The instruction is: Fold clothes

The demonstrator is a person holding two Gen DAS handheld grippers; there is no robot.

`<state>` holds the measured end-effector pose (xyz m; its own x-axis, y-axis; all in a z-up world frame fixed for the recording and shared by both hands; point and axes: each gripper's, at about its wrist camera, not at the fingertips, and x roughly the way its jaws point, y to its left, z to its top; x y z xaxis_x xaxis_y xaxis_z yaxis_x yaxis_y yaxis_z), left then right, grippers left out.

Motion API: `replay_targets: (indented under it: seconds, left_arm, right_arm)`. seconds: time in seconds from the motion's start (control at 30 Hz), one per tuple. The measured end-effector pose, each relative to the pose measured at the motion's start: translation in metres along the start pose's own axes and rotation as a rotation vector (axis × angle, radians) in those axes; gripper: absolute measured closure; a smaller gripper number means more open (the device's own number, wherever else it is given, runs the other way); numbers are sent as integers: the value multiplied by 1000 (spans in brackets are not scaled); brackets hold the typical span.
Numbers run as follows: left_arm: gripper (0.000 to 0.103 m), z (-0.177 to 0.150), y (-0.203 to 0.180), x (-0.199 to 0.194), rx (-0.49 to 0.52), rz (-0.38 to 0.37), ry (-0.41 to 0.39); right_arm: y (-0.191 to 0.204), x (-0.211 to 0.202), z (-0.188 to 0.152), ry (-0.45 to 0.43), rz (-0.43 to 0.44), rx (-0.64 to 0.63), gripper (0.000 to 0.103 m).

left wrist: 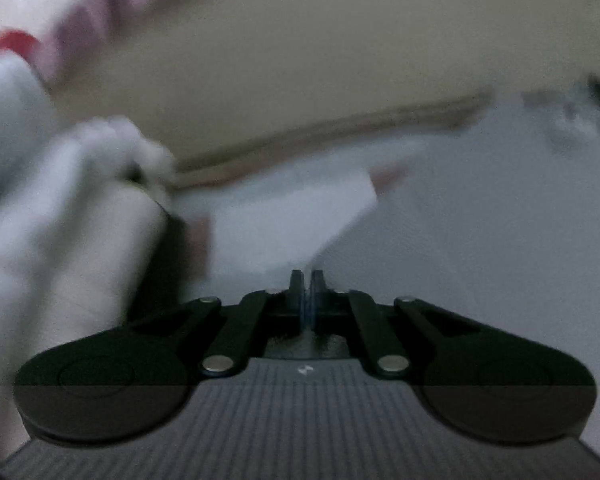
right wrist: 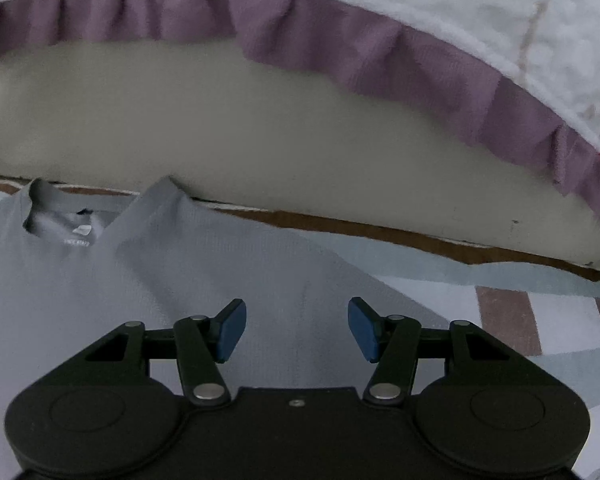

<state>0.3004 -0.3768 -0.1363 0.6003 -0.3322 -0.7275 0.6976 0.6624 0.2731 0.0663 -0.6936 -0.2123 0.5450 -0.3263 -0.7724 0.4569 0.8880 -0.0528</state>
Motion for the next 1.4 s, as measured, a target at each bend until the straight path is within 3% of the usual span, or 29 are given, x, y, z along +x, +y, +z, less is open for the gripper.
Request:
replay_targets:
  seconds: [0.07,0.1,0.17,0.27,0.37,0.43,0.5,0.57,0.63,0.8,0.9,0.97,1.03,1.1,1.2,1.3,1.37,1.4]
  left_arm:
    - [100,9,-5,-8,8,104,-52]
    - [100,12,-7,-7,11,126,-41]
    - [100,12,-10,4,-13,99,47]
    - [99,4,-18,23,45,167,122]
    - [102,-4,-13,46,129,368,152]
    - [100,-6,-1,42,88,335,142]
    - [98,-6,2,22,43,229,114]
    - [95,-4,-8,-1,69,171,85]
    - [82,0,-20,-19,107,149,82]
    - [78,11,-22,-58,39,87,181]
    - [78,11,-12,-89,31,85,213]
    - [77,8,-12,-112,84,118,208]
    - [66,4,-13,-138,124,113,201]
    - [61,0,-13,-153,140,82,214]
    - [60,-12,-11,-150,109,45,262]
    - [60,-32,-8,-136,31,34,273]
    - [60,-46,-3,-129,-36,132,200]
    - [60,-51,-1,-125,-54,143,174]
  right_arm:
    - [8,1,2,3,-2,-25,41]
    - [11,1,3,4,-6,-34,41]
    - [20,0,3,1,-17,-51,41]
    - [48,-8,2,-37,11,-136,41]
    - [87,-17,1,-51,105,-199,41]
    - [112,-24,1,-49,171,-227,41]
    - [136,-34,0,-46,233,-260,41]
    - [160,-44,-1,-42,295,-293,41]
    - [178,-62,-3,-28,336,-326,41]
    - [199,-139,-3,-87,385,-457,41]
    - [203,-181,-7,-107,419,-533,45]
    - [209,-201,-14,-88,382,-605,50]
    - [217,-220,-24,-83,346,-691,50]
    - [227,-237,-34,-99,331,-766,50]
    - [250,-250,-44,-112,355,-849,51]
    - [283,-236,-56,-126,410,-882,51]
    - [305,-222,-64,-122,469,-877,51]
    - [316,-214,-68,-120,499,-874,51]
